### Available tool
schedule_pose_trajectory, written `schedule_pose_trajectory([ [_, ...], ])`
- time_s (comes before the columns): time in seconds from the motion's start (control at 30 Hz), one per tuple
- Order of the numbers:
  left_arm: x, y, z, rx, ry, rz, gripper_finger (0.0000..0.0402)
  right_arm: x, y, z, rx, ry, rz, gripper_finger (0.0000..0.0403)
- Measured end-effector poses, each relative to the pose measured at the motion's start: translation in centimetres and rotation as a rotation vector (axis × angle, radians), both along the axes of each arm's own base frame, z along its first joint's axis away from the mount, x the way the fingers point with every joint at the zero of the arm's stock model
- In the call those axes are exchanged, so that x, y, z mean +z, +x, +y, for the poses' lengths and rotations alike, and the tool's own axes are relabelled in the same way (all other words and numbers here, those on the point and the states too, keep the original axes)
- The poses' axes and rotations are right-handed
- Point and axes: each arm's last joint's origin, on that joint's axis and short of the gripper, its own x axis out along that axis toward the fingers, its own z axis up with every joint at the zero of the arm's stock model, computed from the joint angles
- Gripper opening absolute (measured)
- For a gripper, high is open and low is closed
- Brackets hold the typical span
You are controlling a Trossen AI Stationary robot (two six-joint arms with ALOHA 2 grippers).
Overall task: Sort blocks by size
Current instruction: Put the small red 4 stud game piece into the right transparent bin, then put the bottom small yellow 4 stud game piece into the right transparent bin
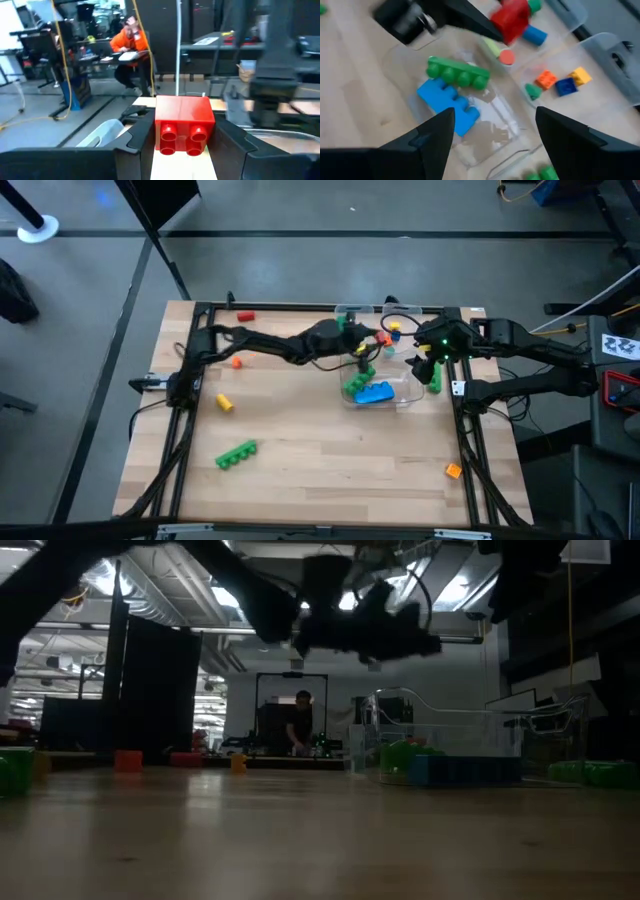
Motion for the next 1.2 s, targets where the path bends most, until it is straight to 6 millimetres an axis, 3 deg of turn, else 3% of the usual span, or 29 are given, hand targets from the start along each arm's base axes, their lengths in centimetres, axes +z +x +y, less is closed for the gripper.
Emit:
schedule_pose_trajectory([
  [0.2, -2.7, 3.5, 2.8, 0.038, -0.072, -0.025, 0.0136, 0.0, -0.1, -0.2, -0.035, -0.047, 0.012, 0.028],
  [0.43, -4.1, 5.4, 4.4, 0.055, -0.085, -0.04, 0.0141, -0.5, -0.8, 0.0, -0.156, 0.064, 0.056, 0.028],
  [0.63, -4.6, 5.9, 4.5, 0.063, -0.15, -0.005, 0.0178, -1.1, -1.9, 0.6, -0.122, 0.186, 0.183, 0.028],
  [0.9, -4.6, 5.8, 4.6, 0.086, -0.196, 0.003, 0.0218, -1.2, -1.9, 1.7, -0.043, 0.332, 0.189, 0.028],
  [1.2, -2.4, 5.5, 4.7, 0.088, -0.207, -0.032, 0.021, -1.3, -1.7, 6.6, -0.02, 0.414, 0.216, 0.028],
])
